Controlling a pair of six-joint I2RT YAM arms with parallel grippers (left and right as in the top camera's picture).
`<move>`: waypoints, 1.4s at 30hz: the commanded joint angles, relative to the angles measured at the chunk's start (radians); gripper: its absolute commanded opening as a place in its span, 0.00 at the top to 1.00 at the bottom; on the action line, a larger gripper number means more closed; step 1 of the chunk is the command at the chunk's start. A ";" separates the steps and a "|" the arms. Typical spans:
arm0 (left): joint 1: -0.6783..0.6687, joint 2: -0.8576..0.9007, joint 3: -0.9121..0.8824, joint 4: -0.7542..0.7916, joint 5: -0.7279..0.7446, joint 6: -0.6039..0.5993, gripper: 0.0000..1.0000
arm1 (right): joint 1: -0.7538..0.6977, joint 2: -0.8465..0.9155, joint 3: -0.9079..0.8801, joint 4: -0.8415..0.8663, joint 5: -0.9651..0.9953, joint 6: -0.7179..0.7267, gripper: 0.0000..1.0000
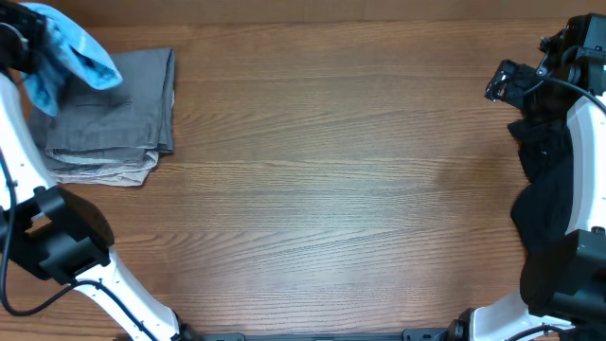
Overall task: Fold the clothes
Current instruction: 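Lower the blue shirt onto the grey clothes stack with the left gripper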
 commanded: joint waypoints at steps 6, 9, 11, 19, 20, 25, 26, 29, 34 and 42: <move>-0.031 -0.021 -0.097 0.250 0.161 0.013 0.96 | -0.003 -0.006 0.003 0.005 0.006 0.004 0.00; -0.030 -0.031 -0.096 0.336 0.191 0.009 0.96 | -0.003 -0.006 0.003 0.005 0.006 0.004 0.00; -0.033 -0.032 -0.096 0.339 0.196 0.015 0.96 | -0.003 -0.006 0.003 0.005 0.006 0.004 0.00; -0.095 -0.031 -0.154 0.025 -0.074 0.195 0.96 | -0.003 -0.006 0.003 0.005 0.006 0.004 0.00; -0.101 -0.031 -0.164 -0.001 -0.070 0.217 0.96 | -0.003 -0.006 0.003 0.005 0.006 0.004 0.00; -0.106 -0.039 -0.167 -0.164 -0.065 0.222 0.96 | -0.003 -0.006 0.003 0.005 0.006 0.004 0.00; -0.105 -0.042 -0.167 -0.197 -0.072 0.222 0.96 | -0.003 -0.006 0.003 0.005 0.006 0.004 0.00; -0.101 -0.043 -0.167 -0.283 -0.122 0.222 0.96 | -0.003 -0.006 0.003 0.005 0.006 0.004 0.00; -0.095 -0.043 -0.167 -0.399 -0.306 0.220 0.96 | -0.003 -0.006 0.003 0.005 0.006 0.004 0.00; -0.065 -0.043 -0.167 -0.459 -0.413 0.230 0.96 | -0.003 -0.006 0.003 0.005 0.006 0.004 0.00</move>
